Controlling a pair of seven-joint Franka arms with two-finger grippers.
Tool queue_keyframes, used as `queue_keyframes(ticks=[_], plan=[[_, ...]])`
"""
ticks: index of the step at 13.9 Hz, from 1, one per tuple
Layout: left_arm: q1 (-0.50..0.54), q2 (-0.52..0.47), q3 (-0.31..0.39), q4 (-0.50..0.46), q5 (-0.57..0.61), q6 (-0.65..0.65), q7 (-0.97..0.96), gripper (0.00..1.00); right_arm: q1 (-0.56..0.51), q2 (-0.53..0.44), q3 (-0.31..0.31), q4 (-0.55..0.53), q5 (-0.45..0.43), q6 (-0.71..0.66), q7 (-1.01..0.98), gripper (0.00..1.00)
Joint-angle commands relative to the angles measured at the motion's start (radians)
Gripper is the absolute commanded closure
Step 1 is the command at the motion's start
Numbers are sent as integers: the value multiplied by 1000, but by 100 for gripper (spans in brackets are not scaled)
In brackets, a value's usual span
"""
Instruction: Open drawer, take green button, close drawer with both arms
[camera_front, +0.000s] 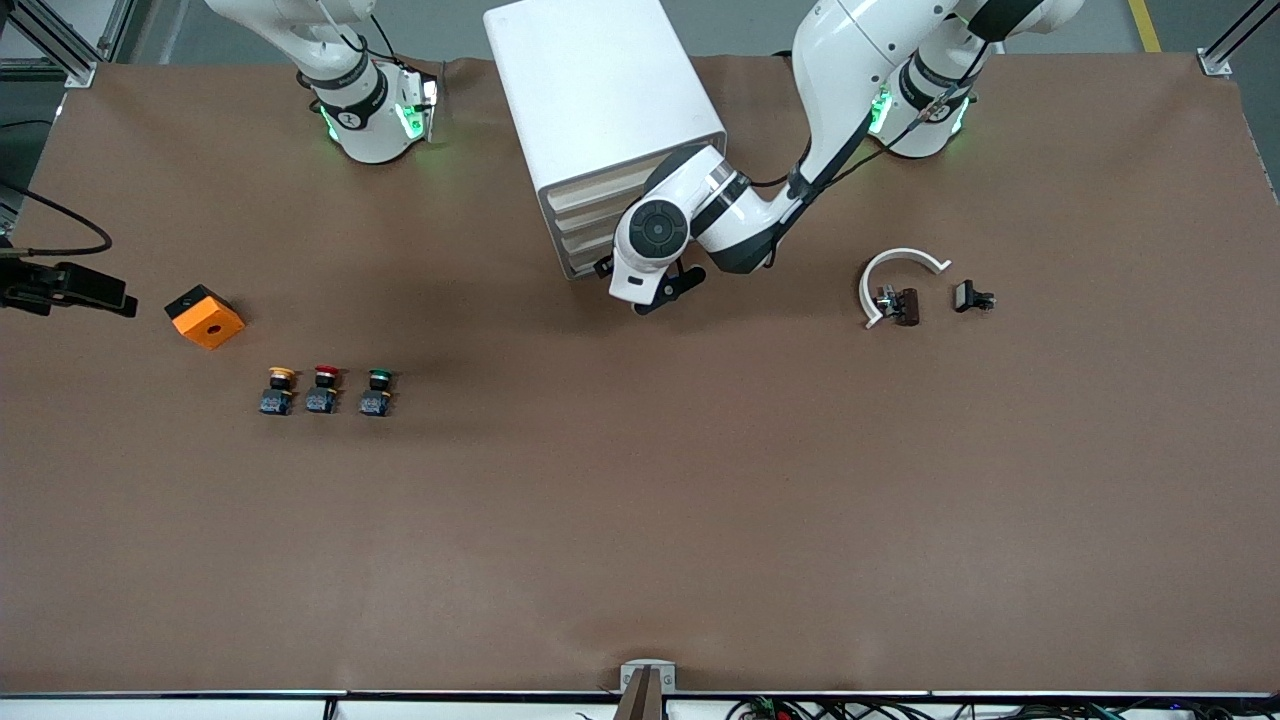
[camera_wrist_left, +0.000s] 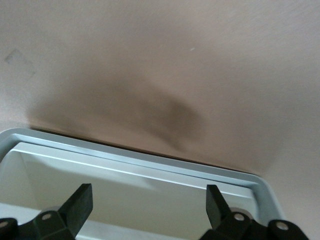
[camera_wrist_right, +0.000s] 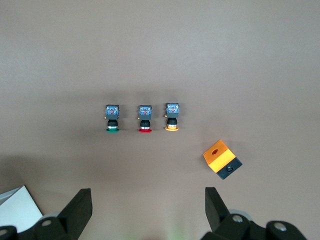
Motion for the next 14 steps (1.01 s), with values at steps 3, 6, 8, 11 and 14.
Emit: queue_keyframes(ticks=[3, 6, 8, 11, 14], plan=[[48, -16, 77, 152, -3, -172, 5, 0, -21, -32, 22, 35, 6, -95, -4, 0], [115, -78, 81, 167, 50, -243, 63, 0, -23, -104, 19, 8, 6, -112, 2, 0], [149, -137, 82, 167, 96, -307, 130, 0, -23, -152, 19, -23, 8, -135, 7, 0], [250, -230, 81, 166, 115, -407, 375, 0, -24, -258, 17, -156, 8, -83, 8, 0], [379, -347, 82, 164, 115, -551, 673, 0, -23, -301, 19, -187, 8, -61, 7, 0]])
